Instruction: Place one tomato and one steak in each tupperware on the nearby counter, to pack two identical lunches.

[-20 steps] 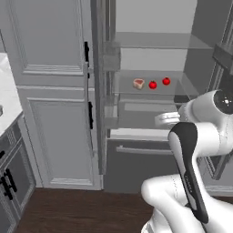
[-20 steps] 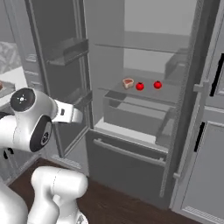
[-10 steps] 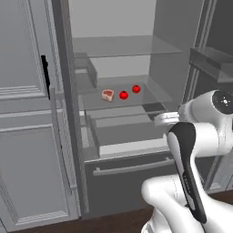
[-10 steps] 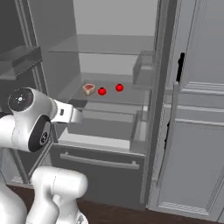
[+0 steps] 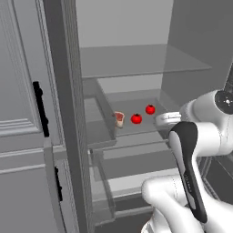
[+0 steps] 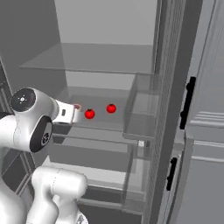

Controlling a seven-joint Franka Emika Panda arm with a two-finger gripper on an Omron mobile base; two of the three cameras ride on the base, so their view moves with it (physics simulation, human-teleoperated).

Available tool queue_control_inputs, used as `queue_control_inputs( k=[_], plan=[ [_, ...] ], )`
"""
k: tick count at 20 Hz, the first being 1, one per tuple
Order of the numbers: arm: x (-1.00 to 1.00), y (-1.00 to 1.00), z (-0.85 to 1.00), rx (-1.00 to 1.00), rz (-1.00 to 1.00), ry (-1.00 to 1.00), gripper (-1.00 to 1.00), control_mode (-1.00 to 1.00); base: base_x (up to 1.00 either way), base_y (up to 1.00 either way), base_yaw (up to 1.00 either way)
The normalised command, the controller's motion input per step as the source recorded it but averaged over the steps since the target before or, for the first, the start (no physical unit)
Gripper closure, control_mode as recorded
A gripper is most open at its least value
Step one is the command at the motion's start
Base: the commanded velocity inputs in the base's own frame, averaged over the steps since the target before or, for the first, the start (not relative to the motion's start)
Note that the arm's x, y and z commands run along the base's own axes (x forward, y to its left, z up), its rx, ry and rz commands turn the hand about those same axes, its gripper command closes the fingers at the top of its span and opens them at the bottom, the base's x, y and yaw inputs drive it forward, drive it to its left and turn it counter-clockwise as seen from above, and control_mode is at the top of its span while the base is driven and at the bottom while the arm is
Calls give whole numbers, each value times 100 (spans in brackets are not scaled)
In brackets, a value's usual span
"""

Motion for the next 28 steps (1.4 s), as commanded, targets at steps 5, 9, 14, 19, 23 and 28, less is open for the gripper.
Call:
queue_control_inputs(
  k=[5,9,14,19,23,28],
  plan=[
    [0,0,0,0,0,0,-100,100,88,0,0],
    [29,0,-34,0,0,20,-100,-100,0,0,0],
    [73,0,-42,0,0,17,-100,-100,0,0,0],
    [67,0,-25,0,0,4,-100,-100,0,0,0],
    [26,12,-26,0,0,0,-100,-100,0,0,0],
    [34,23,-37,0,3,1,-100,-100,0,0,0]
  ],
)
